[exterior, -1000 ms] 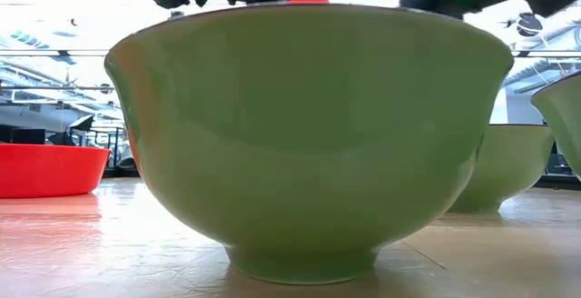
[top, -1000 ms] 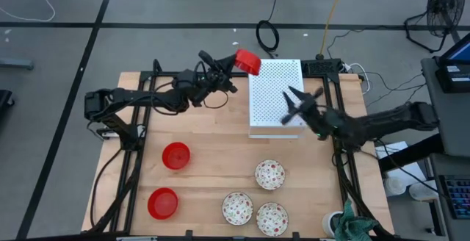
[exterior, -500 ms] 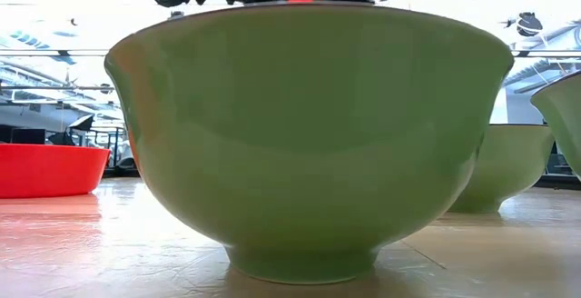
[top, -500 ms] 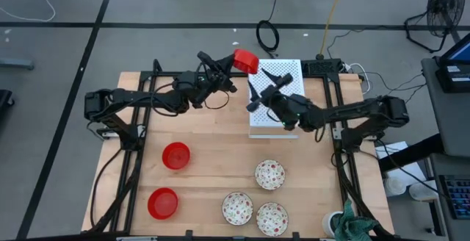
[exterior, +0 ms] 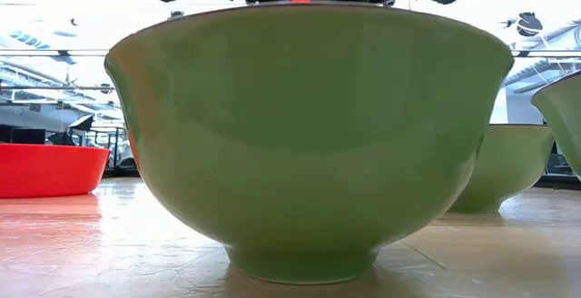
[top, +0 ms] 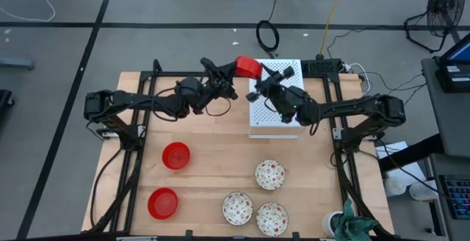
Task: Pick & Place Mini bowls
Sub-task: Put the top red bowl on the shelf
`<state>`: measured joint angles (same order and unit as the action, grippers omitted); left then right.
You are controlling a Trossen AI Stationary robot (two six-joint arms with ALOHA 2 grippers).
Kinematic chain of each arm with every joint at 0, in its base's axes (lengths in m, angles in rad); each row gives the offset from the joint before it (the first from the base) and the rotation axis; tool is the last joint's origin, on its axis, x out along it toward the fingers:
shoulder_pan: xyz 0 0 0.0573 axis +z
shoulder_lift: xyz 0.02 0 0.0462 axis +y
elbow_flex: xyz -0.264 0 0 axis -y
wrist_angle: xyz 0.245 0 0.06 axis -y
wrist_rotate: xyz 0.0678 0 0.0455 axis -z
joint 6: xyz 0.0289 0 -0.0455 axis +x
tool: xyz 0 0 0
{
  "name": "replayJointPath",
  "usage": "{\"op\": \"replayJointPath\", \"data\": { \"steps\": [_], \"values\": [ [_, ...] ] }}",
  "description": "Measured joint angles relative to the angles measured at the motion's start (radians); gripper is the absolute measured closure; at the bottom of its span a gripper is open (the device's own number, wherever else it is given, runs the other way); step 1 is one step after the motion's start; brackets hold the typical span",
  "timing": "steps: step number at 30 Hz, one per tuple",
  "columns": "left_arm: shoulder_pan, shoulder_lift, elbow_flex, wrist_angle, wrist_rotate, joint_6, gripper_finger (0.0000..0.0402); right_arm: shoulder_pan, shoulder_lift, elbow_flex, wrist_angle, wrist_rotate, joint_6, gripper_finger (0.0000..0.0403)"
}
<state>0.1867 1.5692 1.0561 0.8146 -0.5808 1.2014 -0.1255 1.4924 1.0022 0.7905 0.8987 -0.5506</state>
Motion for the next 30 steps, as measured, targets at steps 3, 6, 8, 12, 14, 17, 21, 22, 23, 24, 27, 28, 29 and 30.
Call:
{"op": "replayJointPath", "data": {
  "steps": [3,6,8,12,14,17,21,22,23,24,27,28,29,30],
  "values": [
    [-0.003,0.000,-0.001,-0.005,-0.001,-0.017,0.0379,0.003,-0.001,0.001,0.003,0.020,-0.029,0.0383],
    [-0.003,0.000,-0.001,-0.005,-0.004,-0.035,0.0386,0.003,-0.001,0.001,0.006,0.020,-0.034,0.0389],
    [-0.007,0.000,-0.001,-0.006,-0.016,-0.045,0.0387,0.001,-0.001,0.001,-0.001,0.017,-0.036,0.0394],
    [-0.032,0.000,-0.001,-0.031,-0.056,-0.123,0.0370,-0.010,-0.011,0.005,-0.011,0.022,-0.095,0.0400],
    [-0.046,0.001,-0.001,-0.044,-0.082,-0.172,0.0357,-0.021,-0.025,0.010,-0.041,0.014,-0.119,0.0402],
    [-0.069,0.001,-0.001,-0.052,-0.122,-0.189,0.0337,-0.050,-0.054,0.011,-0.114,0.000,-0.094,0.0403],
    [-0.081,0.001,-0.001,-0.008,-0.147,-0.157,0.0314,-0.074,-0.094,0.011,-0.269,-0.067,0.089,0.0403],
    [-0.082,0.001,-0.001,0.019,-0.151,-0.156,0.0308,-0.077,-0.096,0.011,-0.290,-0.085,0.130,0.0403],
    [-0.082,0.001,-0.001,0.051,-0.153,-0.156,0.0302,-0.078,-0.097,0.011,-0.306,-0.092,0.158,0.0403],
    [-0.082,0.002,-0.001,0.076,-0.153,-0.155,0.0295,-0.078,-0.097,0.012,-0.312,-0.092,0.175,0.0403],
    [-0.083,-0.015,0.009,0.069,-0.155,-0.150,0.0266,-0.077,-0.098,0.013,-0.320,-0.094,0.183,0.0403],
    [-0.083,-0.017,0.027,0.041,-0.165,-0.155,0.0253,-0.077,-0.098,0.013,-0.320,-0.094,0.190,0.0403],
    [-0.083,-0.023,0.041,0.004,-0.188,-0.159,0.0239,-0.077,-0.098,0.013,-0.322,-0.094,0.198,0.0403],
    [-0.083,-0.033,0.058,-0.045,-0.222,-0.158,0.0225,-0.077,-0.098,0.013,-0.325,-0.095,0.200,0.0403]
  ]
}}
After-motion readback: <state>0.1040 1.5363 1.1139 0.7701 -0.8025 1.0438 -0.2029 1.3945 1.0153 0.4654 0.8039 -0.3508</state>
